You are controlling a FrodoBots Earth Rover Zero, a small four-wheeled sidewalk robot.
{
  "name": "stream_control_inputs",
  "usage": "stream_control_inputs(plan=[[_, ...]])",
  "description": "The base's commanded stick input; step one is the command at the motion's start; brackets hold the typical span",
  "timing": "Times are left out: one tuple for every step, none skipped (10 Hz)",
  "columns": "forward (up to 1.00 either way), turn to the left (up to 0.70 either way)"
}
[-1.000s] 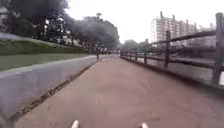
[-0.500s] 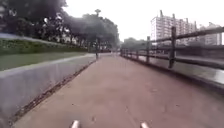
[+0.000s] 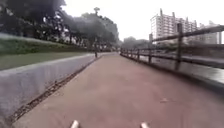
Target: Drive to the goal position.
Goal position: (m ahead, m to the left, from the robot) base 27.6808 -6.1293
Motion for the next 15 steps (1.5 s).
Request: stream_control_inputs(plan=[[0.70, 0.00], [0.70, 0.00], [0.70, 0.00], [0.70, 0.00], [0.70, 0.00], [0.70, 0.00], [0.70, 0.00], [0.70, 0.00], [0.70, 0.00], [0.70, 0.00], [0.70, 0.00], [0.70, 0.00], [0.70, 0.00], [0.70, 0.00], [0.70, 0.00]])
